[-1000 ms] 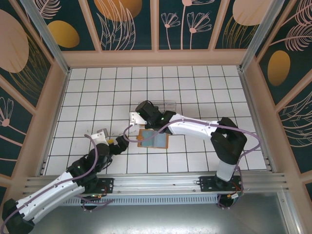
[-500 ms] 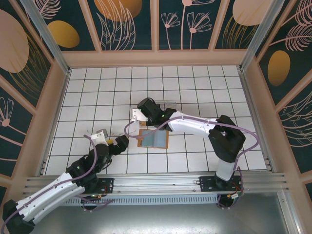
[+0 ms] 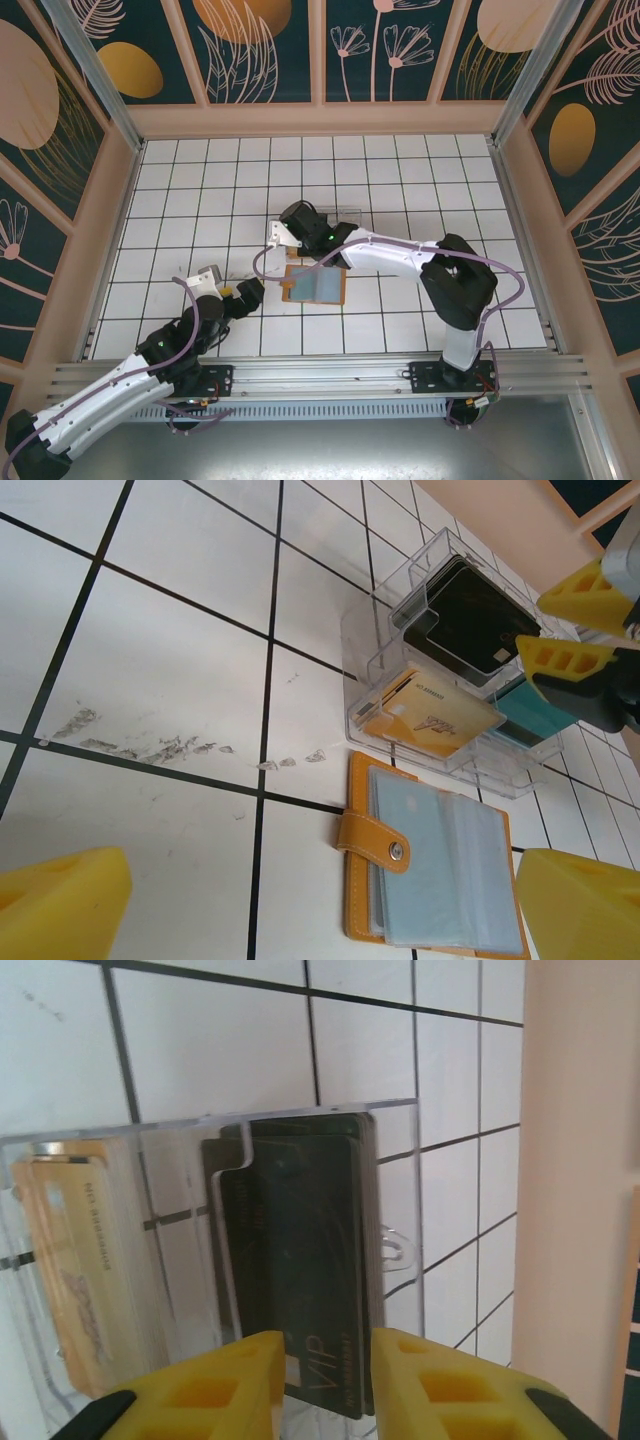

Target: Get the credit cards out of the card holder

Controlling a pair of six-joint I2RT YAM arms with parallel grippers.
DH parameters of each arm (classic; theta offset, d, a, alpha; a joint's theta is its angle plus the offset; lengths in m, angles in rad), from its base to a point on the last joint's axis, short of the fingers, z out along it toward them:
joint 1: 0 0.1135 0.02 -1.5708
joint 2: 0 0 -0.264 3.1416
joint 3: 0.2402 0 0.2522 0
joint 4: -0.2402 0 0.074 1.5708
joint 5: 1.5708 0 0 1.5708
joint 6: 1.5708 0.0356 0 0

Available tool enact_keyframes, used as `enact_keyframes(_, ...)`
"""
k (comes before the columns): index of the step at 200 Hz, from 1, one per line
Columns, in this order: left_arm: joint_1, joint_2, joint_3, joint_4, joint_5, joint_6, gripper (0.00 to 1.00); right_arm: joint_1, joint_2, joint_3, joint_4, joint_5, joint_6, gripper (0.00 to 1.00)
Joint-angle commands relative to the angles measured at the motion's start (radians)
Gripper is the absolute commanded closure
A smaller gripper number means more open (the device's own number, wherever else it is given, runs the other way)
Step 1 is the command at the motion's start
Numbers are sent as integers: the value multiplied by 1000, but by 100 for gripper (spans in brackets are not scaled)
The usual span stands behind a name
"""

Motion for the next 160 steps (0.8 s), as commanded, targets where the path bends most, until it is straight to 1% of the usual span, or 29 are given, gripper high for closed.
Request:
enact_keyframes(1, 1, -9, -10, -9, -10, -8, 1, -12, 13, 31, 50, 42, 11, 70)
enact_keyframes(25, 1, -8, -10, -9, -8, -8, 1, -12, 17, 32, 57, 49, 16, 68)
enact_keyframes(36, 0, -8, -10, -9, -7, -8, 1, -13, 19, 32, 62, 53, 15, 66)
enact_keyframes(42, 0, -8, -11, -9, -7, -8, 1, -13, 21, 32, 70, 60, 16, 63)
enact_keyframes(72, 0, -9, -10, -7, -2, -6, 1, -13, 12, 39, 85, 71, 44, 63)
enact_keyframes(97, 2, -1, -12, 0, 12, -2, 1, -15, -50, 4, 128, 66, 110, 63)
enact_keyframes(111, 0, 16, -10, 22, 32, 6, 1, -13, -102, -25, 134, 47, 196, 63)
enact_keyframes(136, 2, 66, -6, 76, 56, 16, 4, -9, -230, -116, 127, -22, 412, 64)
enact_keyframes(160, 1, 152, 6, 156, 91, 36, 13, -4, -367, -256, 135, -104, 643, 66)
